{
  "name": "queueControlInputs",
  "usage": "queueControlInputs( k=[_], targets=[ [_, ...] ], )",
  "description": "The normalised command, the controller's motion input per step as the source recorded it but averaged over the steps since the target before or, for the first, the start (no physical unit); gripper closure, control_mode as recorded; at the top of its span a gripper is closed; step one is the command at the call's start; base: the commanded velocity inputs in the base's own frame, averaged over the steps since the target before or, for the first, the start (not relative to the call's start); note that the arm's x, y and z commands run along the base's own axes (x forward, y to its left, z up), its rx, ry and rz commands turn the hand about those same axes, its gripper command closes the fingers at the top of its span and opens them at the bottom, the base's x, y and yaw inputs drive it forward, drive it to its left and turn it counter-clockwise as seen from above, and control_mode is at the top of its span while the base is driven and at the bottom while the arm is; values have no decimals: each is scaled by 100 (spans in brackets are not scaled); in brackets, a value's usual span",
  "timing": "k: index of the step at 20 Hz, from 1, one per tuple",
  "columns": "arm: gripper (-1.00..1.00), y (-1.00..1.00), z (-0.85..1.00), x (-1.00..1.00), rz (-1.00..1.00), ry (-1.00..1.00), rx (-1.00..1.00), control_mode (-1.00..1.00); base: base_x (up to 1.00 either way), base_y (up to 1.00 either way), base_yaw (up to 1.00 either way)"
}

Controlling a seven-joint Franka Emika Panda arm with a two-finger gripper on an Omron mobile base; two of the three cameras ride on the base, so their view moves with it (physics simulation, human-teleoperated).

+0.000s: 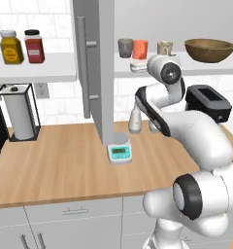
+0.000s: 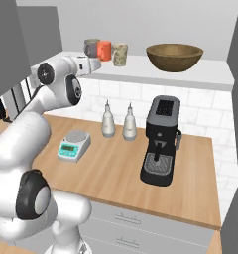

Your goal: Gather all objects into one cabinet and sort the glasses and bowls to opposite sides.

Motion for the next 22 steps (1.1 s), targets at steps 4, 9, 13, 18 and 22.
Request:
queueControlInputs(
  k=[4, 9, 13, 18, 22],
  targets=[
    [-100, -15, 0, -100, 9, 0, 0, -100, 0, 0, 0],
    [-100, -20, -13, -100, 13, 0, 0, -100, 0, 0, 0],
    [-100, -13, -41, -100, 19, 0, -6, -100, 0, 0, 0],
    [-100, -1, -73, -100, 15, 13, -12, -100, 0, 0, 0],
    [-100, 1, -99, -100, 3, 25, -18, -100, 0, 0, 0]
  ],
)
